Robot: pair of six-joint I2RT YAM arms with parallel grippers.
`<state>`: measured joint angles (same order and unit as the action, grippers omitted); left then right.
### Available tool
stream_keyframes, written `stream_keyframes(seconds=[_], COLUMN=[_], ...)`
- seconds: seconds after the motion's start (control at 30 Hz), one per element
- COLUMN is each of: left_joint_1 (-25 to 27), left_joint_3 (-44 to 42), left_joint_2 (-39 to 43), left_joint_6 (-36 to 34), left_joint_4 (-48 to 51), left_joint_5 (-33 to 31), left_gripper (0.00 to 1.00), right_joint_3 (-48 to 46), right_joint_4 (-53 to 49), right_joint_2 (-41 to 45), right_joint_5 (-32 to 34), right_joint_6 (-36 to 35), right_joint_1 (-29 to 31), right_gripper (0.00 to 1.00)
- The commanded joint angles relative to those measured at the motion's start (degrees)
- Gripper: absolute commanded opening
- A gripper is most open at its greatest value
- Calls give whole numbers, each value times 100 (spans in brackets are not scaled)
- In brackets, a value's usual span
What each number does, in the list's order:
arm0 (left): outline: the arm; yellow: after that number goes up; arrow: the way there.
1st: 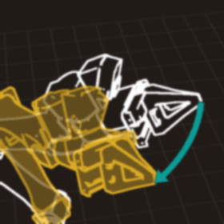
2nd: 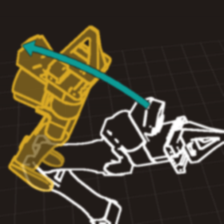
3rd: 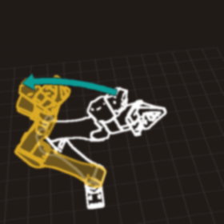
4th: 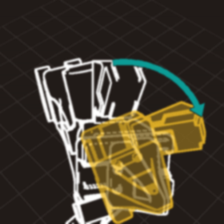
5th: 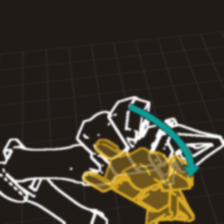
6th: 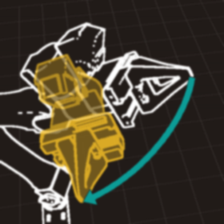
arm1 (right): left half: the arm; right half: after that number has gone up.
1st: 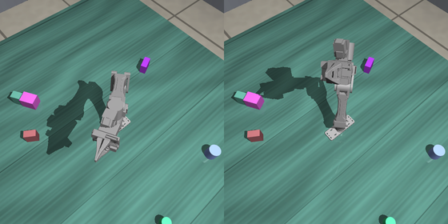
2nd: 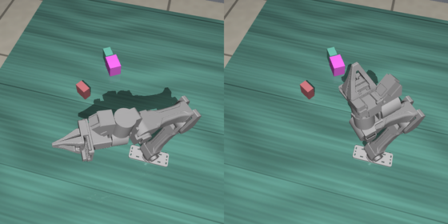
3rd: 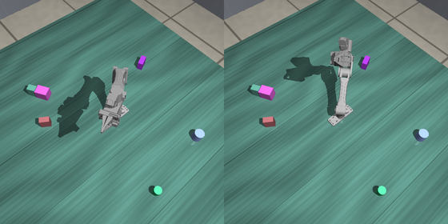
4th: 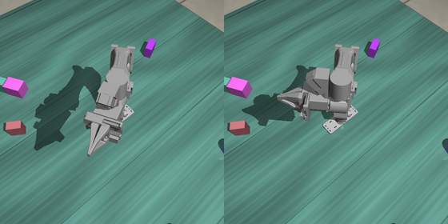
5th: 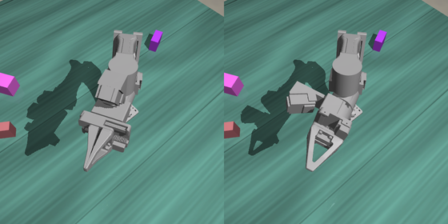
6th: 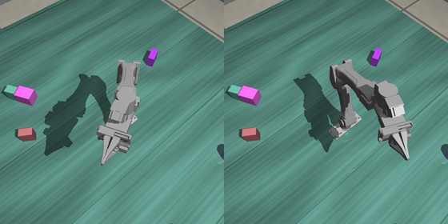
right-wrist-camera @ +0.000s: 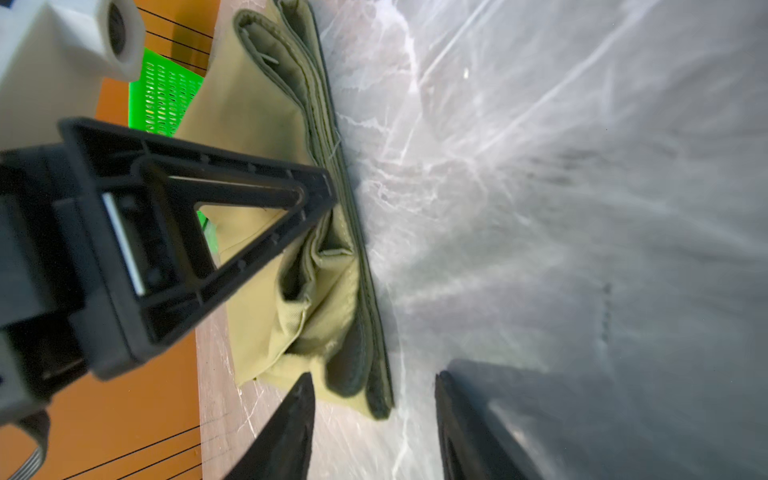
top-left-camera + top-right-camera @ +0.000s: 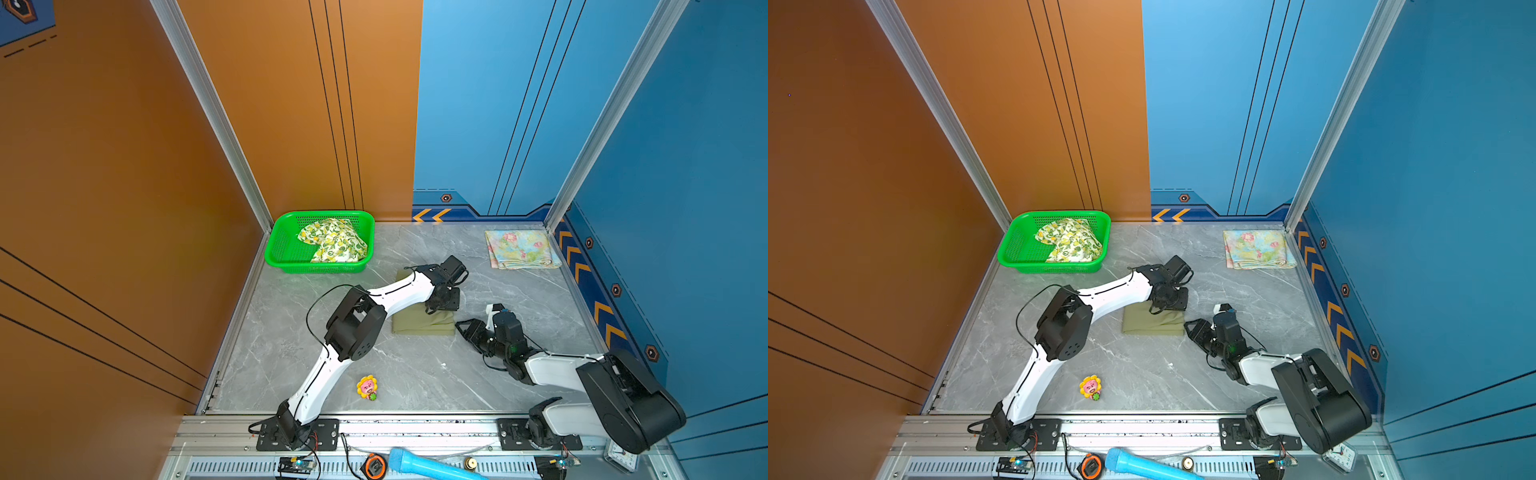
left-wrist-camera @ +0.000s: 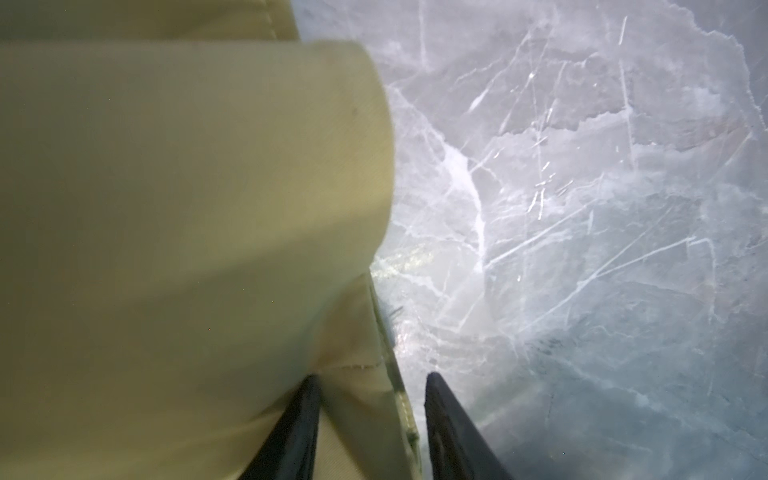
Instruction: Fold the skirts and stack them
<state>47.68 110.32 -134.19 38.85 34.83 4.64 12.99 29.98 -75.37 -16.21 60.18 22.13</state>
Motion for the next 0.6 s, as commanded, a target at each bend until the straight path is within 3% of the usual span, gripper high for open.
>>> stream_keyframes(seconds=[0.0,0.13,0.3,0.57], left_joint_1=[-37,-32,-31,-35], left_joint_3=[-202,-238,-244,-222], left_joint_2=[-99,-121,-159,-219], left_joint_6=[44,52,52,46], left_joint_4=[120,102,85,74], left_joint_5=[128,116,133,145], left_gripper=[43,43,43,43], right_joint_3=[-64,50,99,236], right_joint_4=[-1296,-1472,-1337,-585], right_joint_2=[338,566,402,-411], right_joint_5=[196,178,137,14], right_joint_6=[-61,149,402,712], right_joint_1=[-33,-9,-8,75], right_gripper=[56,70,79,81])
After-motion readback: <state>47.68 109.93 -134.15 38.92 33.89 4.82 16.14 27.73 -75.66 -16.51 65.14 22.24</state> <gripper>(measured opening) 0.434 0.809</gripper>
